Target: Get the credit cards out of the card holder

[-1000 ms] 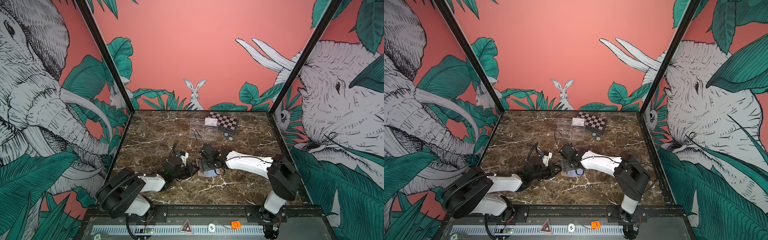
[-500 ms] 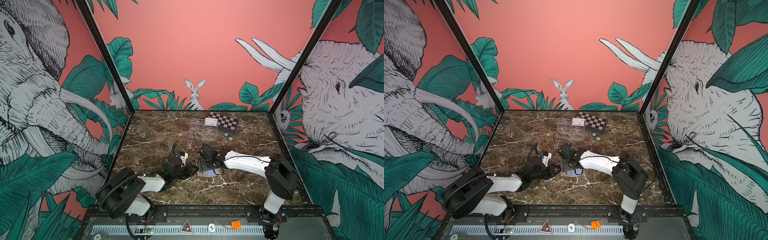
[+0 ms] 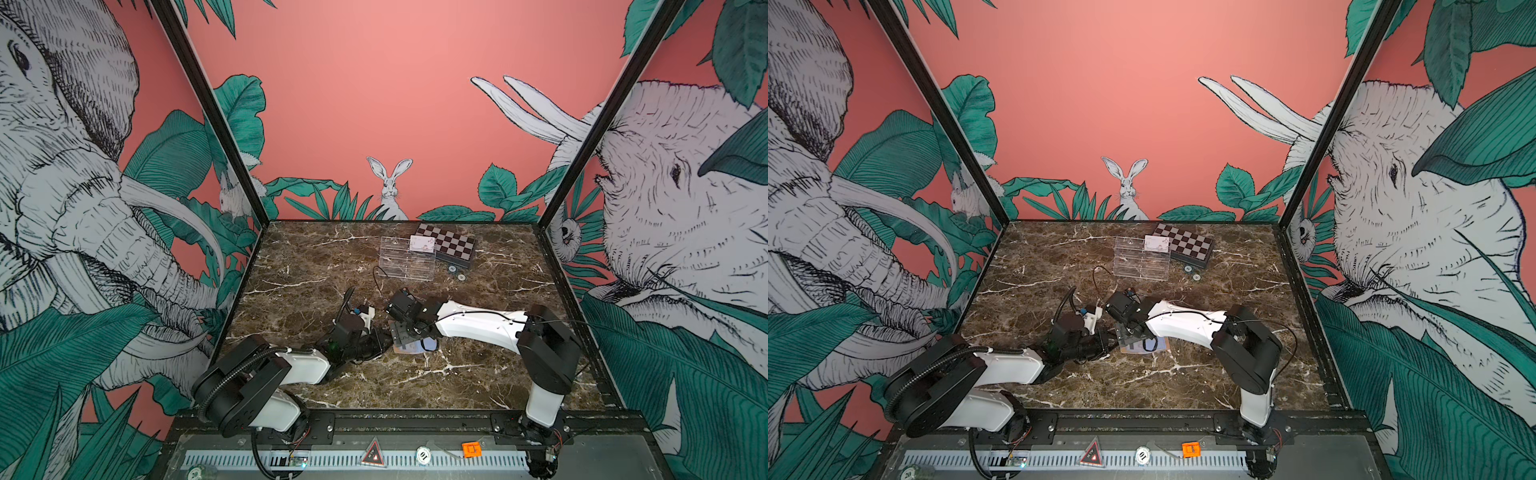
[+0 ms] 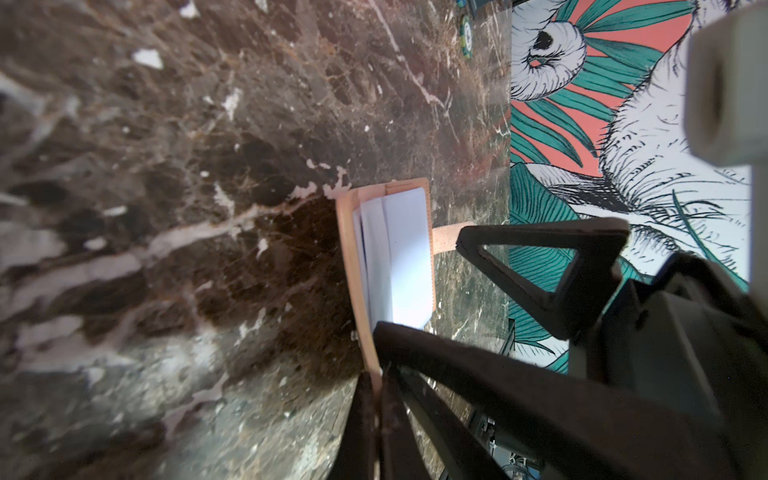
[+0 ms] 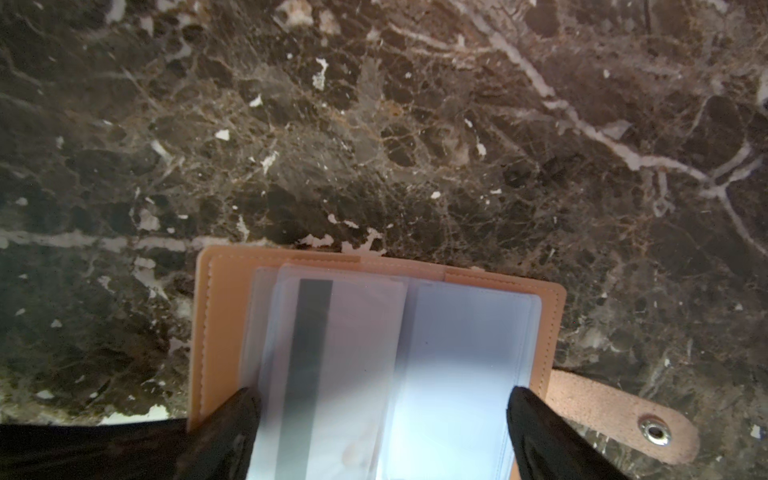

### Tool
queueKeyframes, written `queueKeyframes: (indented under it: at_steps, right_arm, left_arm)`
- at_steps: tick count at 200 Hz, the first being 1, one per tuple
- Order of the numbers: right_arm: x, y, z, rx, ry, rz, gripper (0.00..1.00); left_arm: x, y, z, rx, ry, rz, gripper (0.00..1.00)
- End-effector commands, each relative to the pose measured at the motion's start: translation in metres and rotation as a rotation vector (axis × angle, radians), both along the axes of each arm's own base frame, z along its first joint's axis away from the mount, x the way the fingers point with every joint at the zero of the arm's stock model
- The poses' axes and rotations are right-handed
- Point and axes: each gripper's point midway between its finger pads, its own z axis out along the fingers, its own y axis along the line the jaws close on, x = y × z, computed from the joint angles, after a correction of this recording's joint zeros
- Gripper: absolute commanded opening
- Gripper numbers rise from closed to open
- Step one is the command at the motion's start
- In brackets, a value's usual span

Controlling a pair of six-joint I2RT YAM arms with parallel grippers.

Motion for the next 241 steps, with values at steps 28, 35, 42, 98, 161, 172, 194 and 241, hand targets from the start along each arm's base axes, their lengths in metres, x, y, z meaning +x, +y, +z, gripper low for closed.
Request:
queueKeyframes:
  at_steps: [28, 35, 42, 98, 161, 172, 194, 241]
  right_arm:
    - [-0.001, -0.022, -0.003, -0.179, -0.034, 0.008, 0.91]
    - [0.000, -0.025, -0.003, -0.194, -0.040, 0.008, 0.90]
    - [0.000, -0.027, -0.002, -0.203, -0.046, 0.009, 0.90]
    - [0.006, -0.021, 0.010, -0.183, -0.072, 0.006, 0.89]
    - [0.006, -0.023, 0.035, 0.076, -0.097, -0.055, 0.93]
    - [0.007, -0.022, 0.042, 0.134, -0.096, -0.064, 0.93]
    - [0.005, -0.017, 0.044, 0.189, -0.074, -0.055, 0.93]
    - [0.001, 0.000, 0.042, 0.242, -0.025, -0.025, 0.93]
  left_arm:
    - [0.001, -0.007, 0.019, -0.052, -0.071, -0.021, 0.00]
    - [0.001, -0.007, 0.019, -0.053, -0.072, -0.020, 0.00]
    - [0.001, -0.007, 0.019, -0.053, -0.072, -0.020, 0.00]
    - [0.000, -0.005, 0.022, -0.058, -0.085, -0.016, 0.00]
    - [-0.001, -0.004, 0.030, -0.070, -0.114, -0.023, 0.00]
    - [-0.001, -0.005, 0.030, -0.068, -0.116, -0.026, 0.00]
    - [0.000, -0.006, 0.032, -0.071, -0.119, -0.026, 0.00]
    - [0.000, -0.007, 0.032, -0.074, -0.120, -0.026, 0.00]
